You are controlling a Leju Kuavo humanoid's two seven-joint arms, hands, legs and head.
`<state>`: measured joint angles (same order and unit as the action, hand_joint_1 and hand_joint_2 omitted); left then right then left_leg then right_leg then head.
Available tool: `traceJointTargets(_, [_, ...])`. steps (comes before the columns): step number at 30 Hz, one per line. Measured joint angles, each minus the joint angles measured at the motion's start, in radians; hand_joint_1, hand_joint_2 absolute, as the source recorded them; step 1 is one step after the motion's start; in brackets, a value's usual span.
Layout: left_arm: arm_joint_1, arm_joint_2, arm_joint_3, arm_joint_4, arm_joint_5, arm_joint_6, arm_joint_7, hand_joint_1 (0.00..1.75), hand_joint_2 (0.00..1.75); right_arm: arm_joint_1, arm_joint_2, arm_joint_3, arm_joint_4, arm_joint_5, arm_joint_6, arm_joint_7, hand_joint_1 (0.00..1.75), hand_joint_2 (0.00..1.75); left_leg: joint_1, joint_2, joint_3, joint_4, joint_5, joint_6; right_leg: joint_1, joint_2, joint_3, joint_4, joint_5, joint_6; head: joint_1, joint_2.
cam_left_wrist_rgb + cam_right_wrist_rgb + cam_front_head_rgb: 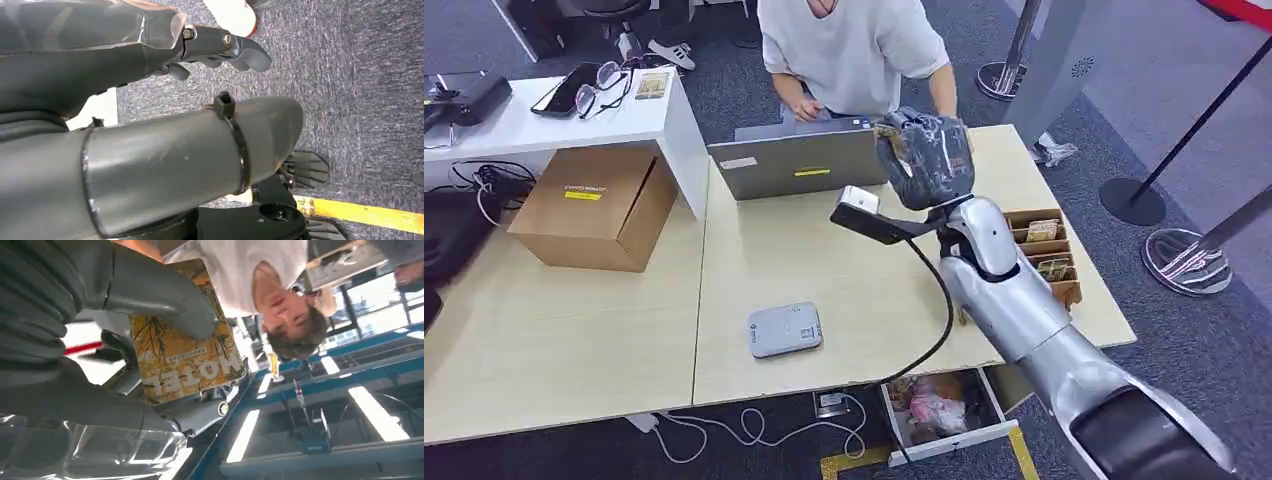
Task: Pass the card to the sensor for recognition and then transmit it.
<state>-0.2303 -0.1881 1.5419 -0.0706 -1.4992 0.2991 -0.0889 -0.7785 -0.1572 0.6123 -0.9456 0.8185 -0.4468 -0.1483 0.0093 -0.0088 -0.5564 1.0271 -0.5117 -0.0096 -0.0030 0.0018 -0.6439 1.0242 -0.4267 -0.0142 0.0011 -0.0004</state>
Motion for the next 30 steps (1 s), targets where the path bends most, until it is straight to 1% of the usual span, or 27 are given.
traceJointTargets(1, [0.000,0.000,0.000,0.000,0.000,0.000,-0.002,0.00,0.00,0.007,0.000,-0.002,-0.016,-0.028,0.015,-0.008,1.75,1.75,0.000,0.000,0.000,0.000,0.000,0.000,0.000,0.000,0.000,0.000,0.000,0.000,0.000,0.000])
traceJointTargets(3, [0.000,0.000,0.000,0.000,0.000,0.000,-0.006,0.00,0.00,0.026,-0.001,-0.003,-0.073,-0.116,0.070,-0.024,1.75,1.75,0.000,0.000,0.000,0.000,0.000,0.000,0.000,0.000,0.000,0.000,0.000,0.000,0.000,0.000])
traceJointTargets(4, [0.000,0.000,0.000,0.000,0.000,0.000,-0.008,0.00,0.00,0.034,-0.001,-0.004,-0.088,-0.140,0.087,-0.024,1.75,1.75,0.000,0.000,0.000,0.000,0.000,0.000,0.000,0.000,0.000,0.000,0.000,0.000,0.000,0.000])
traceJointTargets(6, [0.000,0.000,0.000,0.000,0.000,0.000,-0.015,0.00,0.00,0.060,-0.003,-0.005,-0.140,-0.224,0.152,-0.026,1.75,1.75,0.000,0.000,0.000,0.000,0.000,0.000,0.000,0.000,0.000,0.000,0.000,0.000,0.000,0.000])
traceJointTargets(7, [0.000,0.000,0.000,0.000,0.000,-0.001,-0.018,0.00,0.00,0.075,-0.003,-0.005,-0.152,-0.246,0.172,-0.026,1.75,1.75,0.000,0.000,0.000,0.000,0.000,0.000,0.000,0.000,0.000,0.000,0.000,0.000,0.000,0.000])
traceJointTargets(8, [0.001,0.000,0.000,0.000,0.000,-0.004,-0.024,0.00,0.00,0.093,-0.004,-0.007,-0.183,-0.310,0.231,-0.023,1.75,1.75,0.000,0.000,0.000,0.000,0.000,0.000,0.000,0.000,0.000,0.000,0.000,0.000,0.000,0.000])
traceJointTargets(9, [0.001,0.000,0.000,0.000,0.000,-0.006,-0.027,0.00,0.00,0.108,-0.006,-0.007,-0.200,-0.358,0.272,-0.022,1.75,1.75,0.000,0.000,0.000,0.000,0.000,0.000,0.000,0.000,0.000,0.000,0.000,0.000,0.000,0.000])
traceJointTargets(12, [0.001,0.000,0.000,0.000,0.000,-0.008,-0.032,0.00,0.00,0.144,-0.010,-0.007,-0.224,-0.471,0.358,-0.016,1.75,1.75,0.000,0.000,0.000,0.000,0.000,0.000,0.000,0.000,0.000,0.000,0.000,0.000,0.000,0.000])
traceJointTargets(14, [0.001,0.000,0.000,0.000,0.000,-0.010,-0.032,0.00,0.00,0.154,-0.012,-0.006,-0.228,-0.507,0.392,-0.009,1.75,1.75,0.000,0.000,0.000,0.000,0.000,0.000,0.000,0.000,0.000,0.000,0.000,0.000,0.000,0.000])
traceJointTargets(18, [0.002,0.000,0.000,0.000,0.000,-0.013,-0.032,0.00,0.00,0.167,-0.015,-0.002,-0.229,-0.533,0.420,0.001,1.75,1.75,0.000,0.000,0.000,0.000,0.000,0.000,0.000,0.000,0.000,0.000,0.000,0.000,0.000,0.000])
traceJointTargets(22, [0.002,0.001,0.000,0.000,0.000,-0.022,-0.035,0.00,0.00,0.177,-0.016,0.000,-0.229,-0.562,0.469,0.045,1.75,1.75,0.000,0.000,0.000,0.000,0.000,0.000,0.000,0.000,0.000,0.000,0.000,0.000,0.000,0.000])
traceJointTargets(30, [0.003,0.001,-0.001,0.000,0.000,-0.034,-0.041,0.00,0.00,0.213,-0.016,0.018,-0.210,-0.547,0.481,0.079,1.75,1.75,0.000,0.000,-0.001,0.000,0.000,0.000,0.000,0.000,0.000,0.000,0.000,0.000,0.000,0.000])
